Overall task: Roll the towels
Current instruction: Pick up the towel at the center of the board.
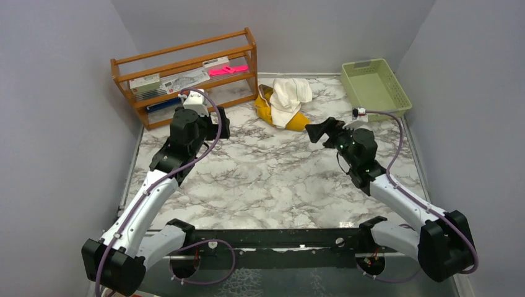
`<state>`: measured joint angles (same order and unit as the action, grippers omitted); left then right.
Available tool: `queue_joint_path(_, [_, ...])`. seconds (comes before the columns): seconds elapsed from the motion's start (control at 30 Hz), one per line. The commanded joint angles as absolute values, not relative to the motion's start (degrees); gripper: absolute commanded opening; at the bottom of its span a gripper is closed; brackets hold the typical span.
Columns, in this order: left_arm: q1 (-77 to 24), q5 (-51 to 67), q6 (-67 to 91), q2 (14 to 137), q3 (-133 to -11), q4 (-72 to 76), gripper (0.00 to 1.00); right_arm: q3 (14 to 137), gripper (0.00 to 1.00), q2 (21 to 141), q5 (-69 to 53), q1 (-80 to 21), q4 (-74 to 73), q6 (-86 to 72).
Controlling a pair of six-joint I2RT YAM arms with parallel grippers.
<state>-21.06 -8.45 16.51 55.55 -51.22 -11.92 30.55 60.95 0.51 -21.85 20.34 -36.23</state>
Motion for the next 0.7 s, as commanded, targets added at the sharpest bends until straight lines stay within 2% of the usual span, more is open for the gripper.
queue_joint_path(0.0, [-20.7, -11.3, 14.3, 56.4, -54.2, -11.4, 0.99, 29.4, 1.0, 62.9, -2.4, -22.1, 26.8, -33.7])
queue_joint_path(0.1, [-20.7, -11.8, 13.9, 55.9, -53.8, -11.6, 0.99, 29.8, 1.0, 62.5, -0.5, -22.1, 25.3, -31.3])
queue_joint_path(0.23, [-20.7, -12.3, 13.1, 53.6, -52.9, -12.1, 0.99, 27.8, 1.0, 62.8, -5.0, -22.1, 28.0, -21.7])
queue_joint_path(0.33, [-20.7, -13.1, 13.1, 51.9, -51.6, -12.2, 0.99, 31.7, 1.0, 65.4, -4.4, -22.1, 22.6, -20.4])
queue_joint_path(0.47, [-20.6, -11.5, 13.1, 52.5, -52.1, -12.0, 0.99, 42.8, 1.0, 74.5, 4.3, -22.1, 14.6, -18.2])
queue_joint_path(0.67, [-20.6, -7.6, 14.4, 55.7, -53.5, -15.4, 0.99, 66.0, 1.0, 95.6, 13.9, -21.6, 5.6, -10.6])
